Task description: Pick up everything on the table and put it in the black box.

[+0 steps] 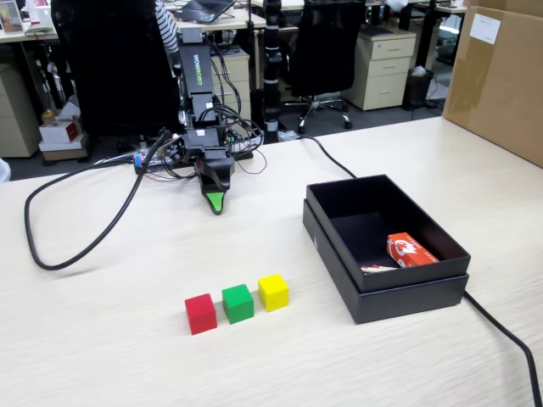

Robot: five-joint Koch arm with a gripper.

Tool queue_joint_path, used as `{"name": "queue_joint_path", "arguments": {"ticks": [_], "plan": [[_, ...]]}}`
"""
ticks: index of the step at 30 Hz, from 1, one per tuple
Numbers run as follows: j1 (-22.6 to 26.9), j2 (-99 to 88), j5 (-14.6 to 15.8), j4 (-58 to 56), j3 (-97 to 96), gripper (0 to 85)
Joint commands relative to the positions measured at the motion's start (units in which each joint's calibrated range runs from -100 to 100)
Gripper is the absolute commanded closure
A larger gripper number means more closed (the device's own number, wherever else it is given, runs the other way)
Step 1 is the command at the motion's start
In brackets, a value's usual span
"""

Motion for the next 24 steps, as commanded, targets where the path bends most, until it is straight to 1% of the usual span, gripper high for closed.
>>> {"name": "queue_joint_path", "arguments": {"ticks": [1,14,18,24], "plan": [[-0.3,0.7,-0.1,-1.6,-0.7,37.0],[-0.2,0.6,-0.2,-1.6,-0.7,37.8],[1.2,0.6,-0.1,-1.6,-0.7,37.5],[1.8,0.6,-0.1,-1.6,-0.7,37.1]]}}
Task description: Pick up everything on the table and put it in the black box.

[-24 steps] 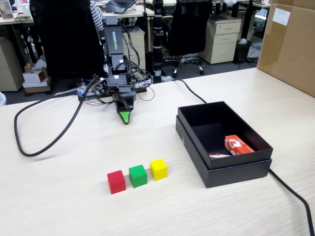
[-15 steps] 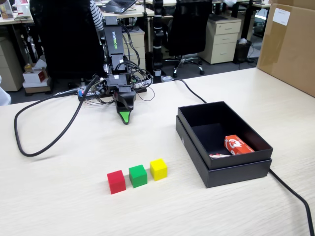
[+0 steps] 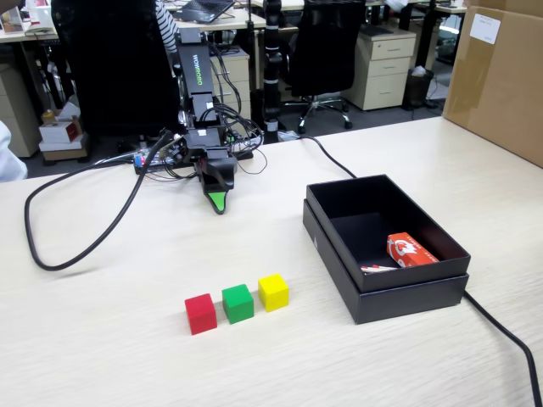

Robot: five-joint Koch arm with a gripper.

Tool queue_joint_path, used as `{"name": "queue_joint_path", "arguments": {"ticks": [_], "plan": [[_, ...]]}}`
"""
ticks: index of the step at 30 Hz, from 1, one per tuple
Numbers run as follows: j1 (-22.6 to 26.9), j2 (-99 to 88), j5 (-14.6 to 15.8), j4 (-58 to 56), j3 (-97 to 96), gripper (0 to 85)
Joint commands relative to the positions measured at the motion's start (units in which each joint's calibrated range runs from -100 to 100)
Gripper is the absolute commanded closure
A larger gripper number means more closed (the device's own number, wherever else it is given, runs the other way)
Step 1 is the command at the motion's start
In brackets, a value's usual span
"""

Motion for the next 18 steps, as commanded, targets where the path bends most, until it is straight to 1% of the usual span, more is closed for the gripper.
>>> {"name": "queue_joint_path", "arguments": {"ticks": [1,11,15,18], "plan": [[0.1,0.6,0.0,-1.6,-0.6,37.2],[-0.3,0.7,0.2,-1.8,-0.1,37.2],[-1.1,0.7,0.3,-9.2,4.2,37.1],[-1.5,0.7,0.6,-20.1,11.7,37.2]]}}
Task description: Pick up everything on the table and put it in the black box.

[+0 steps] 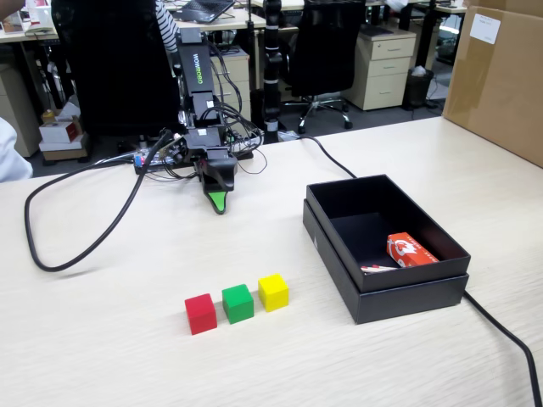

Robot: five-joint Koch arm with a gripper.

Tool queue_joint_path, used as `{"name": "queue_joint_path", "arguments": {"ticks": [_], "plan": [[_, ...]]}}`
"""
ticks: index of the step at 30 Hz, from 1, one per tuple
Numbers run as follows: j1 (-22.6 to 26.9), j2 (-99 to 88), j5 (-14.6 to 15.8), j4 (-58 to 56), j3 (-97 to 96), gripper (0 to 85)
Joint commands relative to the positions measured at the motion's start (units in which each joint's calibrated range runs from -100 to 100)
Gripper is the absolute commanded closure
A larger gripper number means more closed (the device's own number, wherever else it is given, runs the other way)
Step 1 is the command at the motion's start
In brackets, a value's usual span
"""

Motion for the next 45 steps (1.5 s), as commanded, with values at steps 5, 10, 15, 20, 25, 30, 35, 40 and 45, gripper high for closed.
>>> {"name": "queue_joint_path", "arguments": {"ticks": [5,10,15,20,25,30,35,40,45], "plan": [[-0.6,4.9,1.6,-28.6,22.6,37.9],[-1.9,16.3,1.6,-40.6,39.1,37.9],[-2.9,30.4,1.6,-47.5,55.7,37.9],[-3.4,54.4,1.0,-55.1,79.8,37.8],[-4.2,73.8,0.3,-58.3,99.5,37.9],[-4.9,91.6,-0.7,-59.4,116.5,38.2],[-5.4,103.5,-1.1,-59.4,124.9,38.2],[-5.6,118.8,-1.1,-61.3,139.2,38.3],[-5.6,128.9,-1.4,-61.9,148.3,38.3]]}}
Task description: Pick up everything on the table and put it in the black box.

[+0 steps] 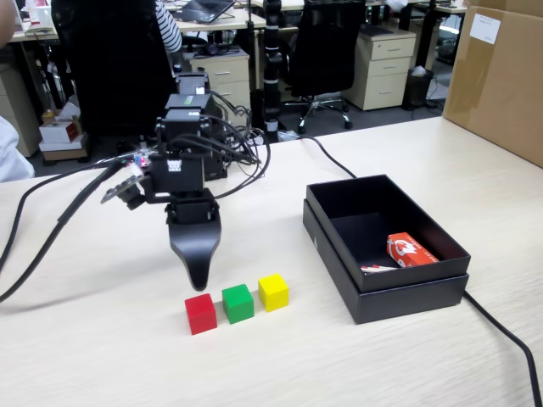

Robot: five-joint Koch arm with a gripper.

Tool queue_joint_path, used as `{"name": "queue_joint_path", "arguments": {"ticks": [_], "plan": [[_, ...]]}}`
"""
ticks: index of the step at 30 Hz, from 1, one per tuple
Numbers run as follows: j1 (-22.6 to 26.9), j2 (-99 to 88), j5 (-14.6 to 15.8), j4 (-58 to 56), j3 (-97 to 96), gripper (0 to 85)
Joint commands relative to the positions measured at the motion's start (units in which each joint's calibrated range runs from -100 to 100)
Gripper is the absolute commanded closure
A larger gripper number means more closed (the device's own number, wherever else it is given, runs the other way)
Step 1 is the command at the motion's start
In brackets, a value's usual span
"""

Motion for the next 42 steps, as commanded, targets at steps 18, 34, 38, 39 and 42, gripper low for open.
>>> {"name": "queue_joint_path", "arguments": {"ticks": [18,34,38,39,42], "plan": [[-0.1,15.8,-0.9,-2.9,15.7,48.5],[-1.3,1.7,-0.2,-5.3,11.2,84.6],[0.2,-27.4,0.0,-5.4,-8.0,84.6],[2.0,-36.4,0.5,-5.4,-13.9,84.6],[7.1,-51.7,2.7,-5.4,-23.7,84.6]]}}
